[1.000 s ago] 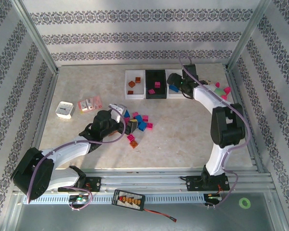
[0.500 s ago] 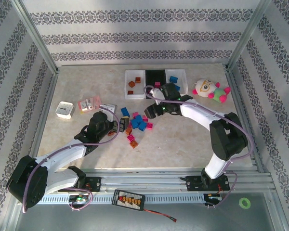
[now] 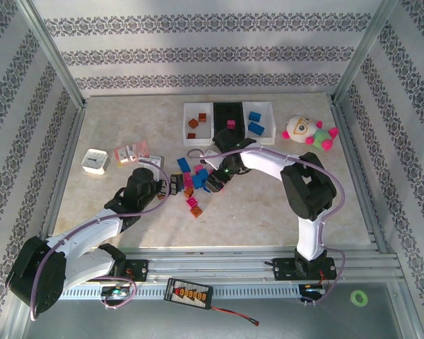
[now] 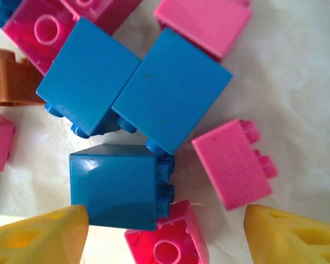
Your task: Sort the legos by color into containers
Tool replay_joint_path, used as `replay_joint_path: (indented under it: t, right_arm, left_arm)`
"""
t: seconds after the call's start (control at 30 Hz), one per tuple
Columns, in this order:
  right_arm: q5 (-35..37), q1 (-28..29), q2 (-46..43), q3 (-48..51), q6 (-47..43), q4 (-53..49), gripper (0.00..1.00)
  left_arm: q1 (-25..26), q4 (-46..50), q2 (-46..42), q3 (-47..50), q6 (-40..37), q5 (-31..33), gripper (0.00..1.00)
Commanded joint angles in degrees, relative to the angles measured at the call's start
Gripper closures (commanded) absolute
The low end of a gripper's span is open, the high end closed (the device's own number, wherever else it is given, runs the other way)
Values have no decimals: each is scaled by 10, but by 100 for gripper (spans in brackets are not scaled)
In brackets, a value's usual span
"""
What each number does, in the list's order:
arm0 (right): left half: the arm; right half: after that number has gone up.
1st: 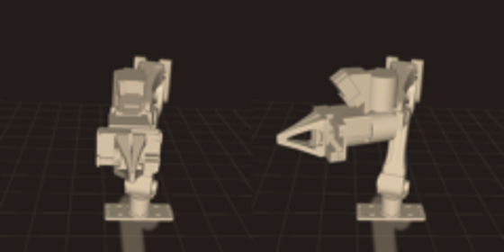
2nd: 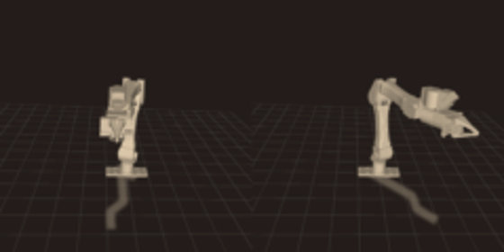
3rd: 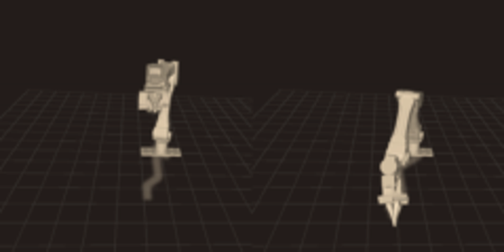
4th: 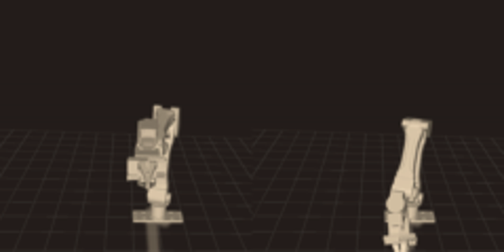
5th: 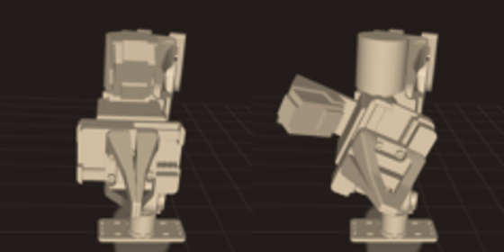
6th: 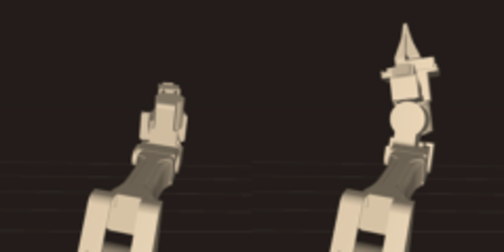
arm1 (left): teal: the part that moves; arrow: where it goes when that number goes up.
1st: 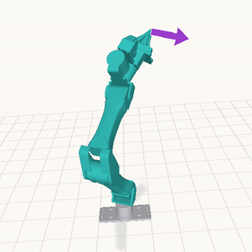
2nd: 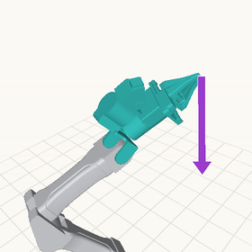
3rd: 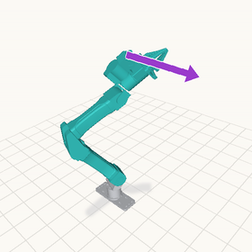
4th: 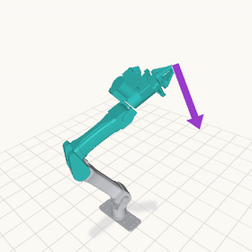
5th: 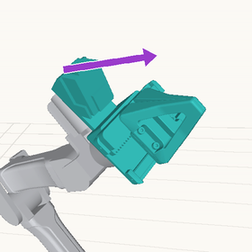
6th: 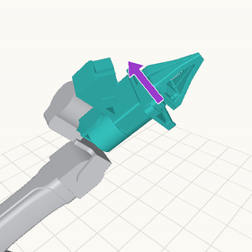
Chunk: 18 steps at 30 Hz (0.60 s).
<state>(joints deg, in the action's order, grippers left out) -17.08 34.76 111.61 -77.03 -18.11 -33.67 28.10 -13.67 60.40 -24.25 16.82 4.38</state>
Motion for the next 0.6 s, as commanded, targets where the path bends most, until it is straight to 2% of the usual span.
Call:
replay_joint_path:
  t: [0.0, 0.57]
  right_arm:
    - [18, 6, 13, -14, -27, -47, 28]
    - [33, 7, -6, 11, -28, -95, 34]
  left_arm:
    - [-8, 10, -8, 9, 10, 5, 1]
    - [-15, -13, 16, 11, 12, -13, 1]
